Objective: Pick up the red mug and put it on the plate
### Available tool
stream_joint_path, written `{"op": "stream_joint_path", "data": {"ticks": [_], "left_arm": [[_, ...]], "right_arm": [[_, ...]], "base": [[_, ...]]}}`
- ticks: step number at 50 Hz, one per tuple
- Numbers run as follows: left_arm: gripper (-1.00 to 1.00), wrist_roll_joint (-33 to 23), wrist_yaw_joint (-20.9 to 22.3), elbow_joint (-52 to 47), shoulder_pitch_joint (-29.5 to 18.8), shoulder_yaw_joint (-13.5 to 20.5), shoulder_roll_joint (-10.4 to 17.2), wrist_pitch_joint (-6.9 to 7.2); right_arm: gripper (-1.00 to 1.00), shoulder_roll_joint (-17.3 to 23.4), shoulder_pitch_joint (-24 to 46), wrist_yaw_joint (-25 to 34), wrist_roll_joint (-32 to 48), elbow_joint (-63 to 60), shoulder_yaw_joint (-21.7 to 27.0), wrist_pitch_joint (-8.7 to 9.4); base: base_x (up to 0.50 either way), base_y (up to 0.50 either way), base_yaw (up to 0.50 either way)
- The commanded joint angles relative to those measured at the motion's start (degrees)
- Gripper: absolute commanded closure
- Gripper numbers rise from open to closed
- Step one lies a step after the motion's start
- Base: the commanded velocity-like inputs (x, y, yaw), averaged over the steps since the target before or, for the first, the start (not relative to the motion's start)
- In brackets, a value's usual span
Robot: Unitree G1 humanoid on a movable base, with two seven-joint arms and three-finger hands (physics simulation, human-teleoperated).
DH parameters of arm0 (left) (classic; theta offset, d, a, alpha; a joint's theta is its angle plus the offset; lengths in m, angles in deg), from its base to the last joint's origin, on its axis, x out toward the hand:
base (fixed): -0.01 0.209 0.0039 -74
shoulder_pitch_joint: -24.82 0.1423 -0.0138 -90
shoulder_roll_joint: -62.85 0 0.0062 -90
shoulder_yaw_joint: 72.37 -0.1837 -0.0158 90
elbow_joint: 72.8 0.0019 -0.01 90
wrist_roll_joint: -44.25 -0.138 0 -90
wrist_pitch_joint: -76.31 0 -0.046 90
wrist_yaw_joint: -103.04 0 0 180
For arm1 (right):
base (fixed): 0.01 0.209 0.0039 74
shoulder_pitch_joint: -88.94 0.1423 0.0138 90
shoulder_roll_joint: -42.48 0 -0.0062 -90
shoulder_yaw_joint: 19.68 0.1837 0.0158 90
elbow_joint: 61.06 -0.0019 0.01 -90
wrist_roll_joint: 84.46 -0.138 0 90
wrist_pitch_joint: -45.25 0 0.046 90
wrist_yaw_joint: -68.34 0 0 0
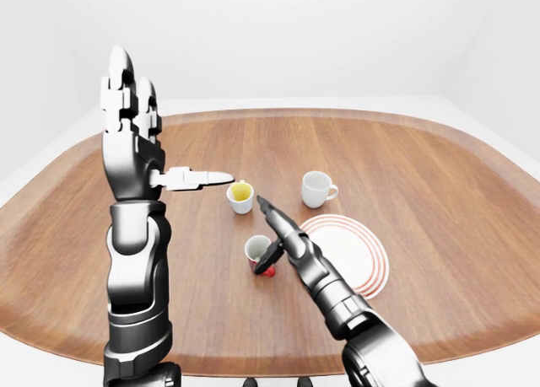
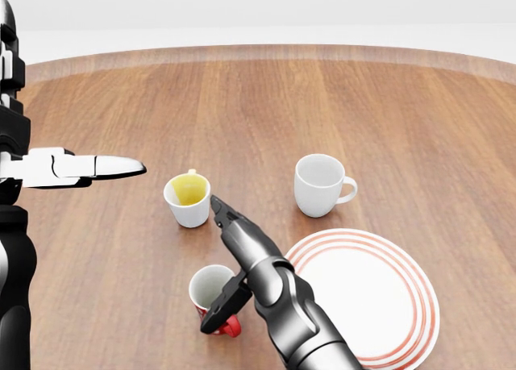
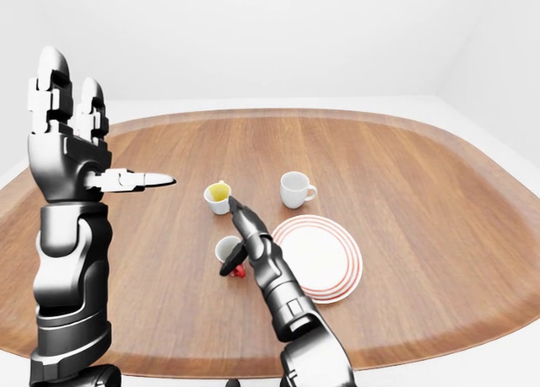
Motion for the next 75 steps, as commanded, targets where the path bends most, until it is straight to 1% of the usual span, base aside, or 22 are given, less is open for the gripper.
{"op": "stream_joint_path", "data": {"ticks": [1, 10, 13, 19, 29, 41, 60, 61, 62, 63, 75], "left_arm": [[-1.00, 0.1, -0.1, -0.5, -0.1, 0.0, 0.0, 0.00], [-1.00, 0.3, -0.1, -0.4, 0.1, 0.3, 0.1, 0.00], [-1.00, 0.3, -0.1, -0.5, 0.2, 0.2, 0.1, 0.00], [-1.00, 0.4, -0.1, -0.5, 0.5, 0.2, 0.0, 0.00], [-1.00, 0.6, -0.1, -0.6, 0.5, 0.5, 0.2, 0.00], [-1.00, 0.9, -0.1, -0.7, 0.7, 0.6, 0.2, 0.00], [-1.00, 1.4, -0.1, -0.8, 0.9, 0.8, 0.4, 0.00], [-1.00, 1.4, -0.1, -0.9, 1.0, 0.8, 0.4, 0.00], [-1.00, 1.4, -0.1, -0.9, 1.0, 0.8, 0.4, 0.00], [-1.00, 1.4, -0.1, -0.9, 1.0, 0.8, 0.4, 0.00], [-1.00, 1.4, -0.2, -1.2, 0.9, 0.8, 0.4, 0.00]], "right_arm": [[-1.00, -0.7, 1.9, -1.5, 0.1, 5.0, 0.1, 0.00], [-1.00, -1.4, 3.7, -3.2, 0.4, 10.5, 0.2, -0.01], [-1.00, -1.5, 4.6, -4.1, 0.7, 13.3, 0.4, -0.85], [-1.00, -2.0, 5.1, -5.2, 2.3, 15.9, 0.0, -0.99], [-1.00, -2.8, 5.6, -5.7, 4.5, 17.9, -0.2, 0.00], [-1.00, -4.0, 6.4, -6.2, 6.2, 20.1, -0.5, 0.00], [-1.00, -4.9, 7.1, -6.0, 7.0, 20.0, -0.6, 0.00], [-0.44, -5.0, 7.0, -6.1, 7.0, 20.0, -0.5, 0.00], [0.42, -5.0, 6.9, -6.2, 7.0, 19.9, -0.5, 0.00], [1.00, -5.0, 6.8, -6.4, 7.1, 19.8, -0.6, 0.00], [1.00, -5.3, 6.0, -6.4, 7.7, 19.7, -1.0, 0.00]], "base": [[0.00, 0.00, 0.00], [0.00, 0.00, 0.00], [0.00, 0.00, 0.00], [0.00, 0.00, 0.00], [0.00, 0.00, 0.00], [0.00, 0.00, 0.00], [0.00, 0.00, 0.00], [0.00, 0.00, 0.00], [0.00, 0.00, 0.00], [0.00, 0.00, 0.00], [0.00, 0.00, 0.00]]}}
